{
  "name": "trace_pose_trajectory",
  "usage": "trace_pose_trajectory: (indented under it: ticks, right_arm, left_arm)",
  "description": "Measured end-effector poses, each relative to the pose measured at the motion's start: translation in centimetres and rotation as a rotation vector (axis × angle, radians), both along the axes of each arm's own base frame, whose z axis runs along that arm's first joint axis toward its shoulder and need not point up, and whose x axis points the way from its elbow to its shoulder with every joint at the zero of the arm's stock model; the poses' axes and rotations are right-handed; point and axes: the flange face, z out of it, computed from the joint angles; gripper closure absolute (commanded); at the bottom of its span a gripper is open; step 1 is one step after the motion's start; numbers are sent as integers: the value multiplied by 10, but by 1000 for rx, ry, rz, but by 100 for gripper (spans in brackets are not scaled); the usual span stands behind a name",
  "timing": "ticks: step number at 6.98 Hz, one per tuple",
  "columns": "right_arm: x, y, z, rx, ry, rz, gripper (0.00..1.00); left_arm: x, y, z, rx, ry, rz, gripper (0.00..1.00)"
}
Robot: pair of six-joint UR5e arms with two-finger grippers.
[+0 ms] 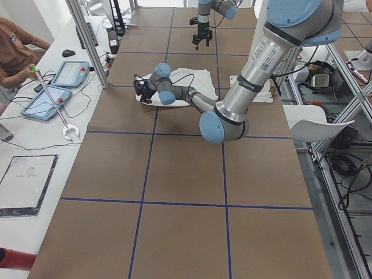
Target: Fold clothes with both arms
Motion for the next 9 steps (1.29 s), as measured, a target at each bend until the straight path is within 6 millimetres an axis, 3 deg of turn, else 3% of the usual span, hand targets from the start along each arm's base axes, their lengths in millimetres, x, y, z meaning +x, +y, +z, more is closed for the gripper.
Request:
trace_pose_trajectory:
  ticks: [1, 3, 5, 7, 9]
  right_arm:
    - [-6, -5, -10, 19, -11, 13, 0]
    - [-40, -15, -27, 54, -5, 38, 0]
    - [-83, 12, -27, 115, 33, 33, 0]
    - [-124, 42, -12, 128, 89, 60, 0]
    - [-150, 48, 5, 127, 136, 89, 1]
  left_arm:
    - [2, -10, 0, 6, 4, -6, 50]
    - [0, -14, -3, 12, 19, -7, 50]
    - [-14, -6, -12, 17, 63, 37, 50]
    - [-34, 5, -18, 30, 90, 52, 50]
    - [-39, 8, -21, 35, 100, 52, 50]
